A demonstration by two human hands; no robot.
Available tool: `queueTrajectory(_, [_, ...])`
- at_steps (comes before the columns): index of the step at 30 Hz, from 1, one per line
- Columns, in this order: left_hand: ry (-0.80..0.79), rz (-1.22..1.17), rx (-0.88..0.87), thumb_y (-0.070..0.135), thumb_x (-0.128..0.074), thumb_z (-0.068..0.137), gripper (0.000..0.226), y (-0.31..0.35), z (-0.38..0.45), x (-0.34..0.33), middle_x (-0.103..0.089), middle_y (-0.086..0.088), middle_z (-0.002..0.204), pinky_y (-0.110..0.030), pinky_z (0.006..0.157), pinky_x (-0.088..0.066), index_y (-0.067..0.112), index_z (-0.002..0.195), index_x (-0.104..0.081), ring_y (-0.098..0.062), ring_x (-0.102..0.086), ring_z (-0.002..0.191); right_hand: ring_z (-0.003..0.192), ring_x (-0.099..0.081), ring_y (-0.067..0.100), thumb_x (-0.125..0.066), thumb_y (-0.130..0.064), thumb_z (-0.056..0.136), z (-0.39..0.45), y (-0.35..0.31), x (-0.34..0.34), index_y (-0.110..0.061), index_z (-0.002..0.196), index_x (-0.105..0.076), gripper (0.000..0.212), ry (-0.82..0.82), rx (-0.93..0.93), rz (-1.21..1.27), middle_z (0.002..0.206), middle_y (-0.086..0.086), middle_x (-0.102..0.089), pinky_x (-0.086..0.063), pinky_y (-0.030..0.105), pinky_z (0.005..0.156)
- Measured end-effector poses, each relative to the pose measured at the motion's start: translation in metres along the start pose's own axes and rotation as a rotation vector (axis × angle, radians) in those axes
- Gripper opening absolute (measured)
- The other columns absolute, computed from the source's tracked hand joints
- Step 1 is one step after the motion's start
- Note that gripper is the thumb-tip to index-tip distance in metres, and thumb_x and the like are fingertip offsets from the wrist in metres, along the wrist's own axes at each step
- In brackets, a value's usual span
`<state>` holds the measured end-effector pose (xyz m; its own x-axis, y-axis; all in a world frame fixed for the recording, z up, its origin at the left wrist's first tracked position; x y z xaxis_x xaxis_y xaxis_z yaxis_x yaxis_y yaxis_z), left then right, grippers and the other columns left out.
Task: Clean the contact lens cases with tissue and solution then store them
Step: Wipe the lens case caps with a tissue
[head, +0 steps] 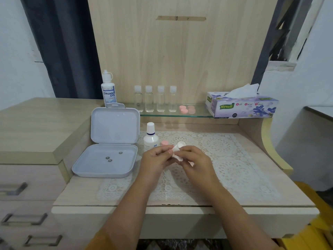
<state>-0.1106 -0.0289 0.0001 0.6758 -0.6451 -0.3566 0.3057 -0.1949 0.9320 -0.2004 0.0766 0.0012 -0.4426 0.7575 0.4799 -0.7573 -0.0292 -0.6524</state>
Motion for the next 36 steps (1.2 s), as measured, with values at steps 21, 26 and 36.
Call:
queueTrajectory(21, [0.032,0.163,-0.017,-0.003,-0.060,0.088,0.014,-0.001,-0.005,-0.004,-0.073,-0.015,0.085,-0.026,0.073,-0.059,0.003,0.095,-0.071,-0.027,-0.073,0.073,0.098,-0.051,-0.003,-0.065,-0.016,0.089,-0.007,0.009,0.003,-0.029,0.120,-0.059,0.035,0.126,-0.137,-0.016,0.104,-0.019,-0.058,-0.037,0.007,0.085])
queueTrajectory(26, [-0.001,0.221,-0.063,-0.004,-0.061,0.087,0.016,0.000,-0.008,-0.004,-0.073,-0.011,0.085,-0.025,0.069,-0.058,0.006,0.093,-0.072,-0.023,-0.073,0.072,0.087,-0.052,-0.002,-0.067,-0.021,0.088,-0.005,0.012,0.001,-0.024,0.088,-0.068,0.004,0.113,-0.195,-0.026,0.092,-0.014,-0.050,-0.040,0.010,0.068])
queueTrajectory(36, [-0.059,0.281,-0.099,-0.006,-0.062,0.086,0.017,0.000,-0.010,-0.006,-0.073,-0.011,0.087,-0.024,0.069,-0.058,0.005,0.093,-0.073,-0.020,-0.072,0.070,0.076,-0.054,0.003,-0.065,-0.022,0.088,-0.005,0.010,0.005,-0.024,0.096,-0.062,0.009,0.172,-0.340,0.093,0.090,-0.008,-0.059,-0.042,0.011,0.064])
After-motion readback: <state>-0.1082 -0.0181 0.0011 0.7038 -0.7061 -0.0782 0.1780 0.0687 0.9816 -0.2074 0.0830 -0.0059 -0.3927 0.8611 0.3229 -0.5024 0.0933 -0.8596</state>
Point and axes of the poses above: each hand's wrist, its own z-axis towards the middle knuckle, its own x-axis out of the back of the hand, y = z × x, the point moved 1 cm from there along z, towards the middle knuckle
